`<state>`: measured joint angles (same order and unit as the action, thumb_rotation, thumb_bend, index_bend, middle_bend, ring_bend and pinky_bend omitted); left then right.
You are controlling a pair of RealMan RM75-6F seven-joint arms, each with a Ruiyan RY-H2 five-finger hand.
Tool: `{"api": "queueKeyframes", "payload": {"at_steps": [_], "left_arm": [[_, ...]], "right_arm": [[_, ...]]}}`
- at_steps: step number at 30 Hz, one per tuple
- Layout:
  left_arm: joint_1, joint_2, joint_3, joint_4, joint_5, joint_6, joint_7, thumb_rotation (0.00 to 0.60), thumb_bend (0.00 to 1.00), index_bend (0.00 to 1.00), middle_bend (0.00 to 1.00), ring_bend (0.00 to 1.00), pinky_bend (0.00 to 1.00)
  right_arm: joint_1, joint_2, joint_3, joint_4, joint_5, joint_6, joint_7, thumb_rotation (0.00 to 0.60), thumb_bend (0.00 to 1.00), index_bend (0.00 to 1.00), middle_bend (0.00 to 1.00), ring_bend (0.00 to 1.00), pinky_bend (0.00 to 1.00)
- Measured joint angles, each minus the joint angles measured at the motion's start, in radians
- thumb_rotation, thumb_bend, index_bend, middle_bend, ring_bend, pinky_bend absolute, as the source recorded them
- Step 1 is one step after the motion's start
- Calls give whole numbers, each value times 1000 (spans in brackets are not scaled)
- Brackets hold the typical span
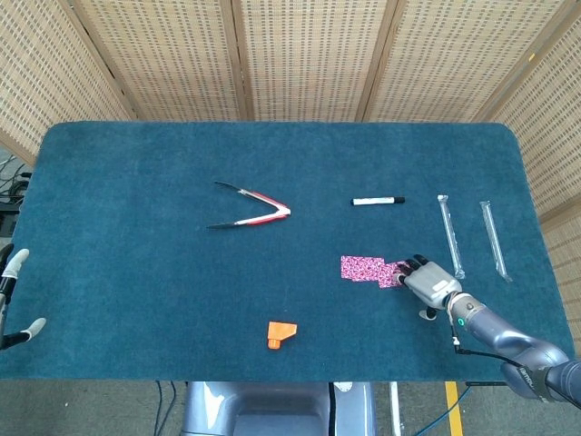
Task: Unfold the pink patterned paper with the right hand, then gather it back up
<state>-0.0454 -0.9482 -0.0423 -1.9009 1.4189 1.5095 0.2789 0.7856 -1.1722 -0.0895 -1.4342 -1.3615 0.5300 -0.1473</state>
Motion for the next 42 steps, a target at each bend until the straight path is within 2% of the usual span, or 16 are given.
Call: {"api": "queueKeyframes", "payload": {"at_steps": [12, 20, 29, 42], "left_arm": [[-5, -1, -3, -3, -7, -5, 7, 600, 136, 25, 0, 0, 0], [-5, -5, 0, -2, -5, -6, 7, 600, 135, 25, 0, 0, 0], [8, -1, 6, 4, -7, 6, -5, 600, 135, 25, 0, 0, 0], [13, -1, 8, 6, -4, 11, -9, 600, 136, 25, 0, 0, 0]], "right_arm": [[-27, 46, -19, -31, -9, 26, 0, 600, 311, 151, 106, 0, 0], [-22, 63, 0, -62, -23, 51, -9, 600, 311, 151, 106, 0, 0], [5, 25, 14, -33, -10, 13, -24, 600, 311, 151, 106, 0, 0], [-2, -7, -4, 15, 2, -1, -42, 600, 311, 151, 106, 0, 0]]}}
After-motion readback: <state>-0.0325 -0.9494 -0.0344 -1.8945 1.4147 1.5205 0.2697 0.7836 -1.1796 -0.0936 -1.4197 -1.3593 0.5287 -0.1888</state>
